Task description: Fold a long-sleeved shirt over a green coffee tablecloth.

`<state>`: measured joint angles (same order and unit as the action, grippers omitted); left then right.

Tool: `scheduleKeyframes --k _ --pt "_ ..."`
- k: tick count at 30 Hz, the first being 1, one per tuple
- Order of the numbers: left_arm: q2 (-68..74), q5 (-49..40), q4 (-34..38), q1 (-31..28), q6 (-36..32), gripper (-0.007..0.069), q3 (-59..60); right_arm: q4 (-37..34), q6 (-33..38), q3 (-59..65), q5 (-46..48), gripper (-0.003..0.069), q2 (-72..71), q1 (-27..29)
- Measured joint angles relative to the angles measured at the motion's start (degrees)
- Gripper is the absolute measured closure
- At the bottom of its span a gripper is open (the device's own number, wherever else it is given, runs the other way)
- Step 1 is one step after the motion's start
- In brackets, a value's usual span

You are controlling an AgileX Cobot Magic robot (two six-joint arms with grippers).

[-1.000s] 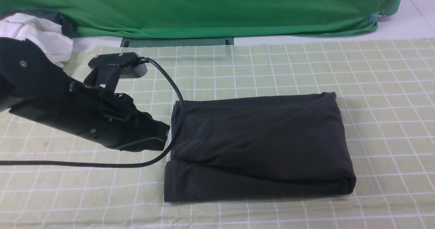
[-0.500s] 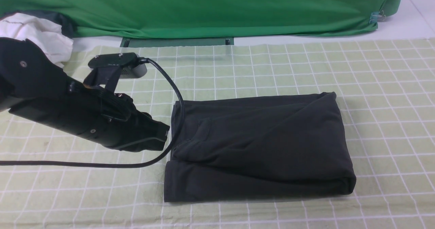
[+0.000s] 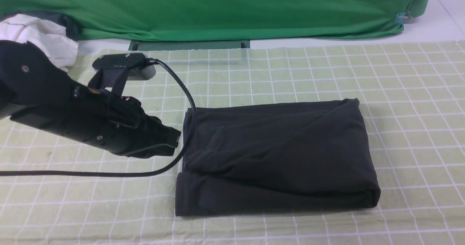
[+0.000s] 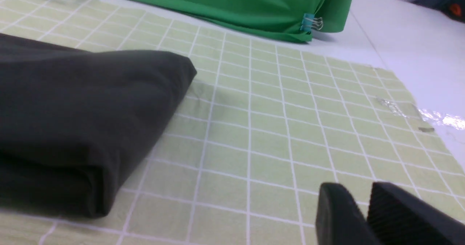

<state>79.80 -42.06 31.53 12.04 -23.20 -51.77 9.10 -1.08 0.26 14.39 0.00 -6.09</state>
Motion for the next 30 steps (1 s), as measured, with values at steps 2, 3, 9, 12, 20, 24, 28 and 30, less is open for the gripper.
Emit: scheduleKeyframes --k 2,3,9,12,20,24,28,30 --pt "0.00 0.37 -0.03 0.00 0.00 0.0611 0.00 0.05 0.00 0.00 0.00 0.0510 0.00 0.00" --pt "-0.14 0.37 -0.07 0.00 0.00 0.0611 0.00 0.05 0.00 0.00 0.00 0.0506 0.00 0.00" --pt "-5.28 -0.94 -0.49 0.00 0.00 0.0610 0.00 0.06 0.00 0.00 0.00 0.0492 0.00 0.00" --pt "-12.12 -2.02 -0.75 0.00 0.28 0.0610 0.00 0.10 0.00 0.00 -0.04 0.0484 0.00 0.00" --pt "-36.91 -1.03 -1.18 0.00 2.41 0.0610 5.96 0.10 0.00 0.00 -0.04 0.0473 0.00 0.00" --pt "-49.31 4.89 0.42 0.00 2.54 0.0610 12.56 0.10 0.00 0.00 -0.04 0.0470 0.00 0.00" --pt "-58.60 19.20 1.76 0.00 2.67 0.0610 19.31 0.10 0.00 0.00 -0.04 0.0464 0.00 0.00" --pt "-61.74 23.80 1.50 0.00 2.67 0.0610 21.22 0.10 0.00 0.00 -0.04 0.0461 0.00 0.00"
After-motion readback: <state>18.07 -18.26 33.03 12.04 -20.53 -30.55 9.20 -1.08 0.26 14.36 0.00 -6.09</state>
